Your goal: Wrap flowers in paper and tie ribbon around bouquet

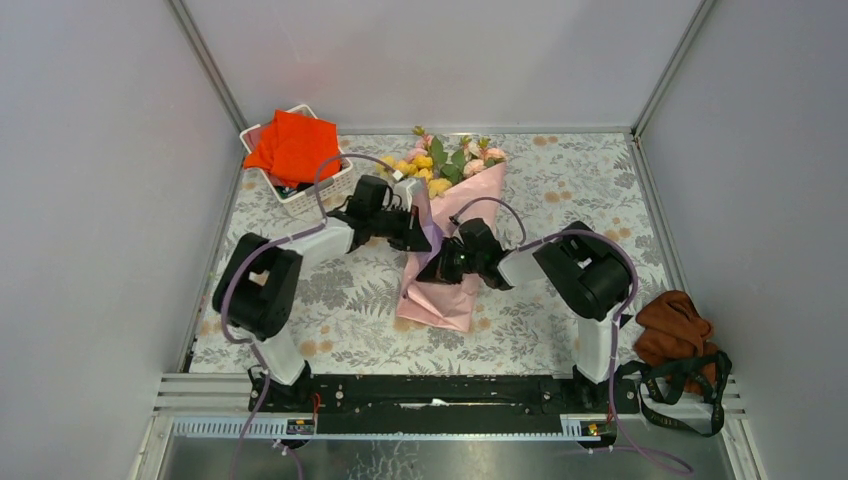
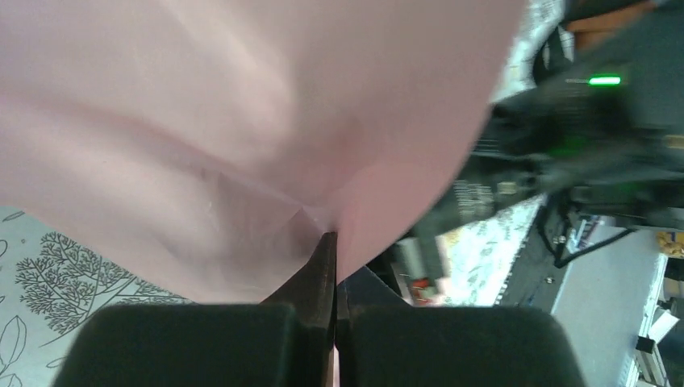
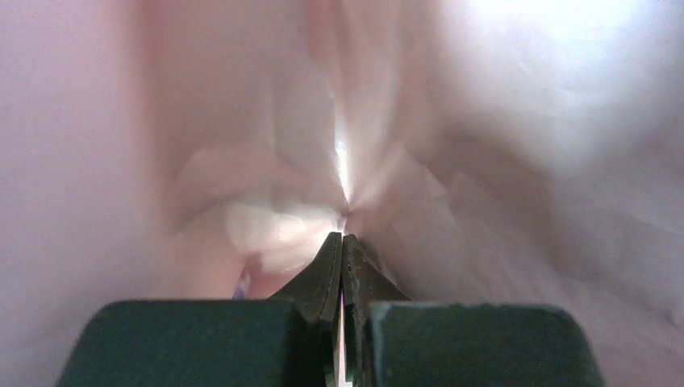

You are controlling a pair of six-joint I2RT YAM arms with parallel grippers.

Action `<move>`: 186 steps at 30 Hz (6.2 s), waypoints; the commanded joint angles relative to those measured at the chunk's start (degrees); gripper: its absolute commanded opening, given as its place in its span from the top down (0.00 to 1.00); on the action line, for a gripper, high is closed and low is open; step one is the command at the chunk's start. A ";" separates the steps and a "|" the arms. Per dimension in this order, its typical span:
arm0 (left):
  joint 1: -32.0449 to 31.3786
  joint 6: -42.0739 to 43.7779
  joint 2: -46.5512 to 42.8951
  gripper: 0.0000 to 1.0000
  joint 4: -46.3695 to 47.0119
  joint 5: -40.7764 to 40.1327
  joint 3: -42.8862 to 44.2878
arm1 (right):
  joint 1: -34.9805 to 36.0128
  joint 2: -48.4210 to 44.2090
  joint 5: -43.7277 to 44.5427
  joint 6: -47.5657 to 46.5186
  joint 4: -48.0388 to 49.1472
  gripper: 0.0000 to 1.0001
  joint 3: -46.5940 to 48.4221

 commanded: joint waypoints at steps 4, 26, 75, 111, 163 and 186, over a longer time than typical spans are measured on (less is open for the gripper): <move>-1.64 2.85 9.01 1.00 0.97 -5.44 2.74 | -0.64 -10.19 4.67 3.82 1.52 1.00 -2.29; -8.08 7.00 4.91 1.00 -4.27 -9.50 6.06 | -18.50 -6.23 0.61 -15.77 -22.33 0.82 -0.06; -12.17 12.15 15.64 1.00 -3.29 -13.74 11.53 | -19.16 -12.30 5.38 -10.09 -11.80 0.90 3.10; -14.39 20.91 12.97 0.46 -13.63 -8.11 19.31 | -20.79 -10.18 5.11 -14.35 -19.62 1.00 7.76; -24.58 44.74 6.29 0.99 -38.44 -18.04 18.53 | -24.61 -3.42 -0.99 -13.86 -11.52 1.00 8.09; -37.12 53.15 -0.71 0.88 -45.66 -12.18 9.48 | -24.63 -2.87 -0.46 -14.55 -12.11 1.00 8.53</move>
